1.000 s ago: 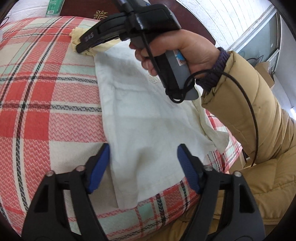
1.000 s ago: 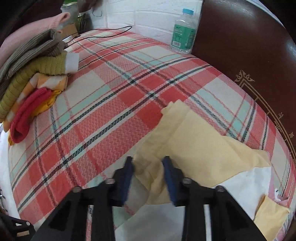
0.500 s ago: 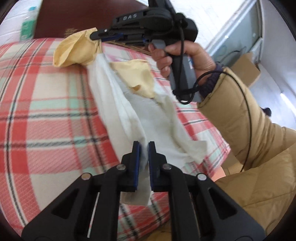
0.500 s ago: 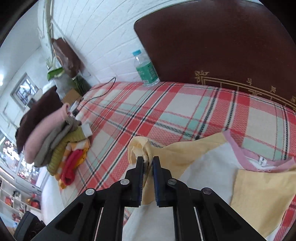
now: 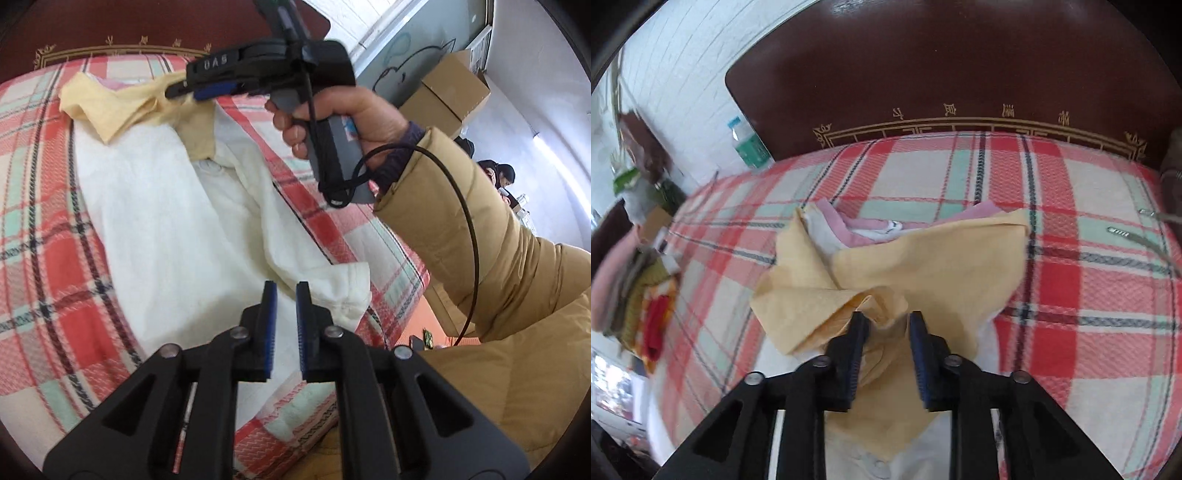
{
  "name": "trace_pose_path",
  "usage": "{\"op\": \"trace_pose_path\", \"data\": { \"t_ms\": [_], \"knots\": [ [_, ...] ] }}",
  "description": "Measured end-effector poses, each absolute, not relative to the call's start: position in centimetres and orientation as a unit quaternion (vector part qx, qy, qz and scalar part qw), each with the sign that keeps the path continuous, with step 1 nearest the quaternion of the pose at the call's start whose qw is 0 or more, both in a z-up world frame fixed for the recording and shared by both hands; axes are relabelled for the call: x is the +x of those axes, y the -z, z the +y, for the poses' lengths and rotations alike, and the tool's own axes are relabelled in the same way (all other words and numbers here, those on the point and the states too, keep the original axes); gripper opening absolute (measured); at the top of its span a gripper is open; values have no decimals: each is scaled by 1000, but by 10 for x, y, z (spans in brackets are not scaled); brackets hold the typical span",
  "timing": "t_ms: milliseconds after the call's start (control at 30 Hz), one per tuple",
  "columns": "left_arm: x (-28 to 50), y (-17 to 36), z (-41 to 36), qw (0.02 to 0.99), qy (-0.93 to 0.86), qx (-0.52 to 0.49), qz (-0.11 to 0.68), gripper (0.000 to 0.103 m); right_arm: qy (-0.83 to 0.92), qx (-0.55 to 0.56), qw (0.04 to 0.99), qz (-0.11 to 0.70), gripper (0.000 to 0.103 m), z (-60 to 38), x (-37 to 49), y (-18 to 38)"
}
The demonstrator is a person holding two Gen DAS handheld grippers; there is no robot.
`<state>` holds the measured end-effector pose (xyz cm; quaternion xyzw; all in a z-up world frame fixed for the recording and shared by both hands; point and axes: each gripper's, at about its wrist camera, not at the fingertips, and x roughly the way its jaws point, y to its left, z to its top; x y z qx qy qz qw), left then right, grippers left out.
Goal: Fold clothes
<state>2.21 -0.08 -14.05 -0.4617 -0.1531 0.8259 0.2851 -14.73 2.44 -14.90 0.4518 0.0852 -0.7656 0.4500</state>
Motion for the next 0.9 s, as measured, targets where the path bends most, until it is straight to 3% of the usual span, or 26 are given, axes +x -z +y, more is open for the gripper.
{"op": "trace_pose_path", "data": {
  "t_ms": [33, 167, 233, 300, 367, 400, 433, 500, 700, 900],
  "knots": [
    [22, 143, 3, 285, -823, -467, -153, 11, 767, 440, 453, 112, 51, 19, -140, 149],
    [26, 152, 3, 281, -816, -478, -164, 13, 766, 389, 462, 220, 56, -2, -111, 149],
    [27, 151, 6, 278, -814, -481, -169, 20, 761, 361, 464, 273, 64, -13, -97, 150],
    [28, 149, 8, 275, -815, -482, -170, 37, 754, 332, 465, 324, 65, -24, -83, 150],
    [28, 149, 8, 273, -815, -482, -172, 37, 744, 310, 464, 368, 62, -35, -71, 153],
    [29, 150, 8, 273, -815, -482, -172, 37, 741, 318, 461, 369, 52, -38, -74, 157],
    [31, 151, 8, 273, -815, -482, -172, 37, 741, 335, 458, 360, 27, -39, -83, 161],
    [31, 153, 5, 274, -814, -482, -176, 37, 742, 366, 452, 334, 7, -37, -102, 164],
    [28, 156, 4, 282, -809, -485, -177, 40, 765, 422, 452, 182, 6, -2, -162, 143],
    [31, 155, 7, 288, -806, -488, -172, 42, 783, 458, 392, 151, 8, -1, -201, 161]
  ]
}}
